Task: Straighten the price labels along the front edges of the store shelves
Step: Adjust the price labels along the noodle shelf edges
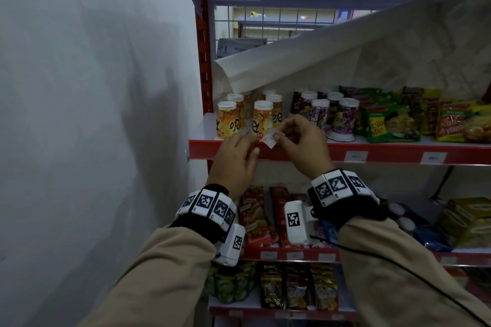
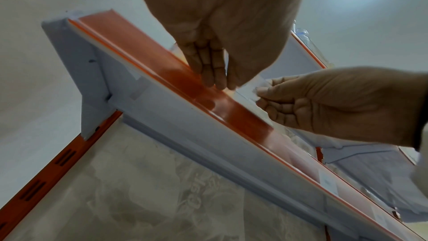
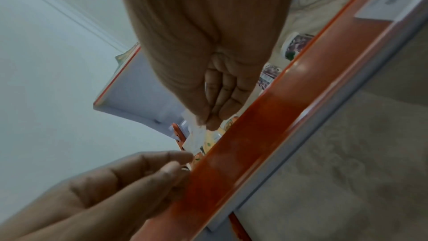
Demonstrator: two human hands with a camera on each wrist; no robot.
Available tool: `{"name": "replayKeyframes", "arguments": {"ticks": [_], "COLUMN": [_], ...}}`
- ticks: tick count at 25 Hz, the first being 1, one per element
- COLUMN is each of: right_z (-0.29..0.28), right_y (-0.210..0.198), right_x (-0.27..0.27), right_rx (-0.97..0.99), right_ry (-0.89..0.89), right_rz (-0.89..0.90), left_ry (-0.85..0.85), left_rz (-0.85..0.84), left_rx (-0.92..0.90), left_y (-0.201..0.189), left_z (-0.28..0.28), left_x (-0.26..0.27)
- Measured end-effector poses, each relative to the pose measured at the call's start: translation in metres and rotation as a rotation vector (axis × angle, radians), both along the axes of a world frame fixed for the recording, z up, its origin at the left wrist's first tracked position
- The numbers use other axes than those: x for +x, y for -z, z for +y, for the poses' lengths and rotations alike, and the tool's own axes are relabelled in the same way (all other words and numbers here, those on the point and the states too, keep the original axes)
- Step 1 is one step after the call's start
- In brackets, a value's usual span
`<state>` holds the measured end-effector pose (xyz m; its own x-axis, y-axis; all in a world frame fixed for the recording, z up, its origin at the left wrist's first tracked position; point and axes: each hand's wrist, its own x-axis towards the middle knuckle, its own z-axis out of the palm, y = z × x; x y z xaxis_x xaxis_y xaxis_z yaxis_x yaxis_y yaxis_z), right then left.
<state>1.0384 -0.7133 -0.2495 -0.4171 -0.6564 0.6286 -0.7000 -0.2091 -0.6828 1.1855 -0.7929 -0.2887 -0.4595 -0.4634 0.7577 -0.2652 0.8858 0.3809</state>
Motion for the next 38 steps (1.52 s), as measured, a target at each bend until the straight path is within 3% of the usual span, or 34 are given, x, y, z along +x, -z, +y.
{"name": "replayKeyframes", "arguments": {"ticks": [5, 11, 16, 22, 27, 38], "right_z": [-0.005, -0.009, -0.017, -0.026, -0.020, -0.013], "right_y": [0.011, 0.014, 0.006, 0.014, 0.014, 0.013], "right_x": [0.006, 0.001, 0.005, 0.021, 0.019, 0.020], "right_rx": [0.008, 0.039, 0.029, 0.091, 0.164, 0.353], "right_ry": [-0.162, 0.004, 0.055, 0.088, 0.073, 0.162], "right_rz": [-0.199, 0.163, 0.201, 0.433, 0.494, 0.599], "left_ry": [0.015, -0.003, -0.119, -0.161, -0.298, -0.314], "left_rz": [0.029, -0.006, -0.138, -0.173, -0.283, -0.379], "left_rx": [0.097, 0.003, -0.115, -0.123, -0.219, -0.249], "left_y": [-0.010, -0.010, -0.012, -0.012, -0.006, -0.008], "left_z": [-0.006, -0.013, -0.031, -0.040, -0.032, -0.030], "left_x": [-0.003, -0.002, 0.026, 0.041, 0.033, 0.035]}}
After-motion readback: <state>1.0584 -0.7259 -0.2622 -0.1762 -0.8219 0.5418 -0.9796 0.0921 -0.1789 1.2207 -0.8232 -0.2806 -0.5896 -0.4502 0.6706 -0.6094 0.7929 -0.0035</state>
